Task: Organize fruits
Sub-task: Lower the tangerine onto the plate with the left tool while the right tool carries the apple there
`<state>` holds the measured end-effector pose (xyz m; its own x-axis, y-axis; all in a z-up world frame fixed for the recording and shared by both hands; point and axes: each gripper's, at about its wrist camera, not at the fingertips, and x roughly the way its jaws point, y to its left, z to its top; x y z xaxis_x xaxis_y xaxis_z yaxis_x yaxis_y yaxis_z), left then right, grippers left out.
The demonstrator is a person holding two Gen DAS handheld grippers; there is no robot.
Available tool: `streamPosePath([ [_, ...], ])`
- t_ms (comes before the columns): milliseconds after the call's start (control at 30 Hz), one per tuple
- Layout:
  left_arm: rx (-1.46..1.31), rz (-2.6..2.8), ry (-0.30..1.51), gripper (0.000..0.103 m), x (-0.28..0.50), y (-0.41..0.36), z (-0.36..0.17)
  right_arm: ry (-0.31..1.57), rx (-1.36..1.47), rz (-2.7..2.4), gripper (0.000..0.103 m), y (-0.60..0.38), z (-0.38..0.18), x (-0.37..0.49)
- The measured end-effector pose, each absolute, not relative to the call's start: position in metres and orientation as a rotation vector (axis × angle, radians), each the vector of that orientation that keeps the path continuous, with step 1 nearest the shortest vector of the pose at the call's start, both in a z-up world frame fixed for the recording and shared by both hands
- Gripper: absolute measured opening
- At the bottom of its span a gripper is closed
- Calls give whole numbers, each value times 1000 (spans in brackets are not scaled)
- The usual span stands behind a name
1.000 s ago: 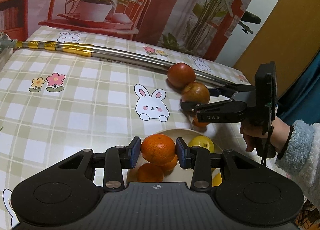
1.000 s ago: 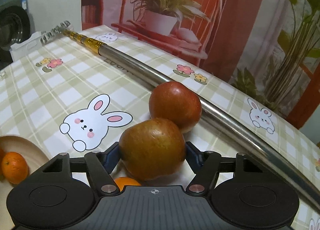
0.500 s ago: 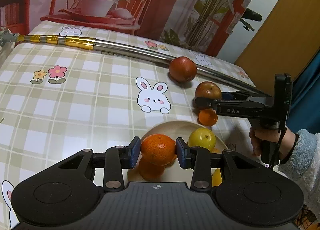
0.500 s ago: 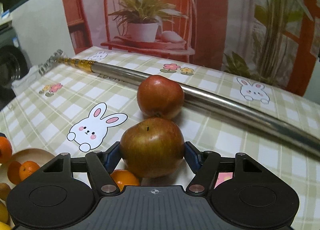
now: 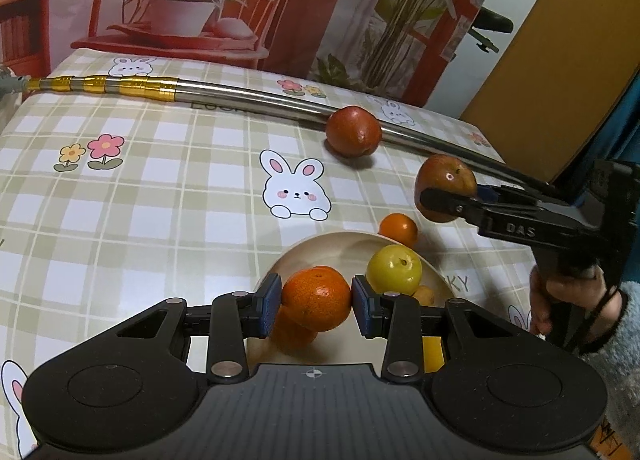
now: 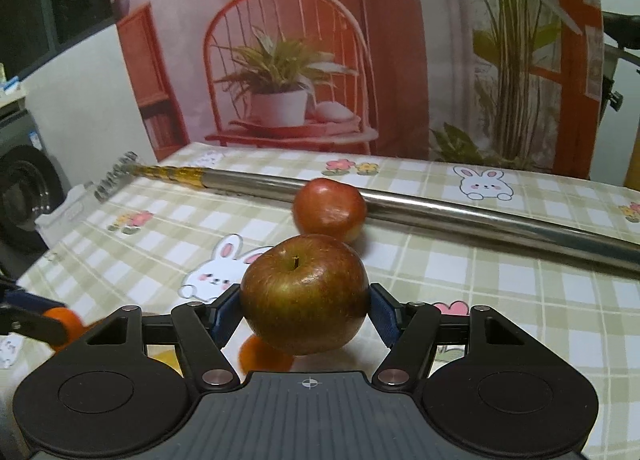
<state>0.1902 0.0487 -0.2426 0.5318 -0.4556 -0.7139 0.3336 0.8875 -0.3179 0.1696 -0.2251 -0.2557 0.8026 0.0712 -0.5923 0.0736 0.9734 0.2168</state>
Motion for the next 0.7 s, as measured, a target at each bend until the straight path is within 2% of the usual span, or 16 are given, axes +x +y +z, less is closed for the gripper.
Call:
streamPosePath([
  [367,-142,-454,916,40,181,58,-248,596,261,112,63,-184,-233,135],
  [700,-139,-468,934,40,176,57,-256,674,224,251,63,-139,-237,138],
])
